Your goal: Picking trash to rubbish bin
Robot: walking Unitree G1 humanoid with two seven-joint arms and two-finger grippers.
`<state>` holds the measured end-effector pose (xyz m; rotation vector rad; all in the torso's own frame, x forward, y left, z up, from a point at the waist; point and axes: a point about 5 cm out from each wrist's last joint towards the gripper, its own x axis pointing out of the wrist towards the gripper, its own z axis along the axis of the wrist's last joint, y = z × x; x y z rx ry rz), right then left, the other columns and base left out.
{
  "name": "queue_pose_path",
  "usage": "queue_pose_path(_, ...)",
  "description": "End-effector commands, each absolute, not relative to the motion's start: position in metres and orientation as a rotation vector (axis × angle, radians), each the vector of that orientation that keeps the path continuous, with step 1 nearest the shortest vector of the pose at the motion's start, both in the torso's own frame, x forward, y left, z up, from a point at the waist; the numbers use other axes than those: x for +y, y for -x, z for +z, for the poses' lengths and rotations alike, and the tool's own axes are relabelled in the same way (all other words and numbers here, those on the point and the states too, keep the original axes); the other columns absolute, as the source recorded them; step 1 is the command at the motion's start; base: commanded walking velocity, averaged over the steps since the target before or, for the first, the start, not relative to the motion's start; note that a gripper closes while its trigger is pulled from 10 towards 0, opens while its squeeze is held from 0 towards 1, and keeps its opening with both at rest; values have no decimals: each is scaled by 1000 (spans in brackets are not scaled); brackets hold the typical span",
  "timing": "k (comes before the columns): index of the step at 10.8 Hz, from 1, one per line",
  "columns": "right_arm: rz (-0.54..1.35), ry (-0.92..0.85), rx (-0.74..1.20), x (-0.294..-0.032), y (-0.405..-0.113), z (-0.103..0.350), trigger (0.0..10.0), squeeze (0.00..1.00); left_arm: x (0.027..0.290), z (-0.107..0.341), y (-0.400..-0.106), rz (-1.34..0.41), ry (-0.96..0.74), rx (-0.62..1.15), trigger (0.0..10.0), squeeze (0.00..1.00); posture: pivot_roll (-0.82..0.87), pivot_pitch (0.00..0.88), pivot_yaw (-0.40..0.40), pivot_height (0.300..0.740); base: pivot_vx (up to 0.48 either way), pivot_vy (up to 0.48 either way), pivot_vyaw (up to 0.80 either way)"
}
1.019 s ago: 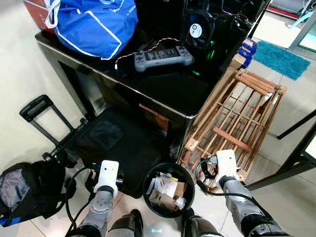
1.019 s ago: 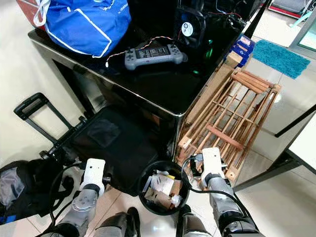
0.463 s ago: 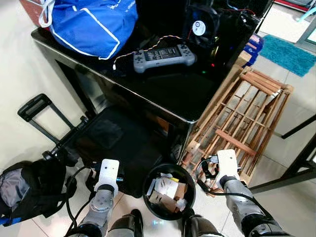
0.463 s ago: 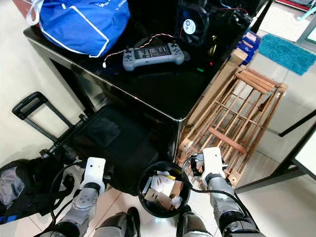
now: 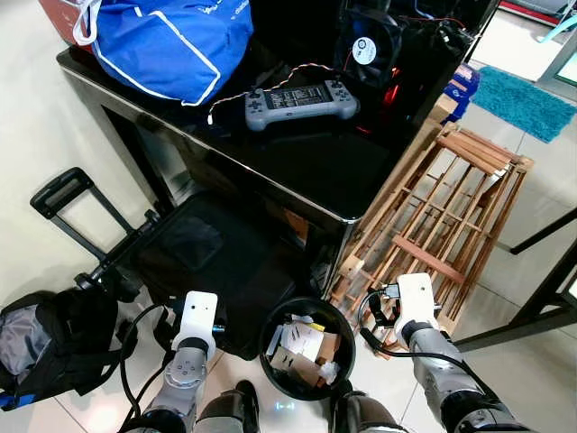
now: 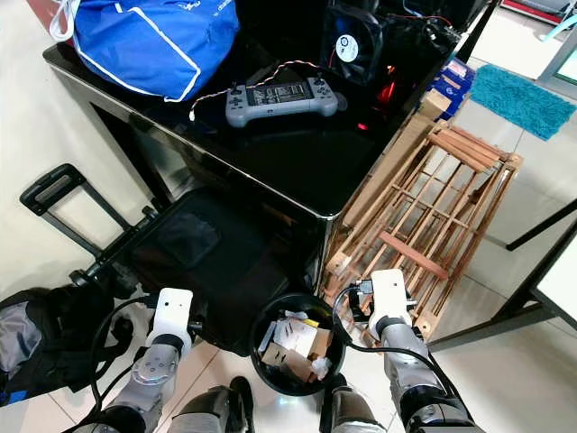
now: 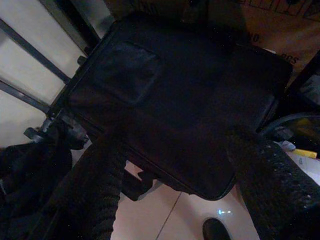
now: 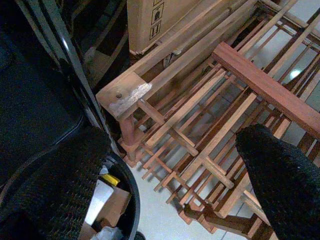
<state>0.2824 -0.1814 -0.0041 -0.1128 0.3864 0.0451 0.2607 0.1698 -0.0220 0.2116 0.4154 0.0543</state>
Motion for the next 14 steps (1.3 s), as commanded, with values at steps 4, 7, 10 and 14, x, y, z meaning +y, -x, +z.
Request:
queue_pose_path(4,35,103,418,-184,-273,-12,10000,0,172,-30,-250,69,-208,449,10000,0,-12,263,18,740,-199,0,0)
queue_pose_path(7,45,103,423,-182,-271,-14,10000,0,174,-31,-249,68,-217,451,10000,0,-9,252,19,740,-264,0,0)
queue_pose_path(10,48,104,418,-182,-273,-13,10000,0,175,-31,-249,67,-223,452,10000,0,-11,238,21,740,-254,0,0)
queue_pose_path(14,50,104,423,-180,-272,-14,10000,0,175,-30,-250,59,-227,455,10000,0,-15,222,28,740,-247,0,0)
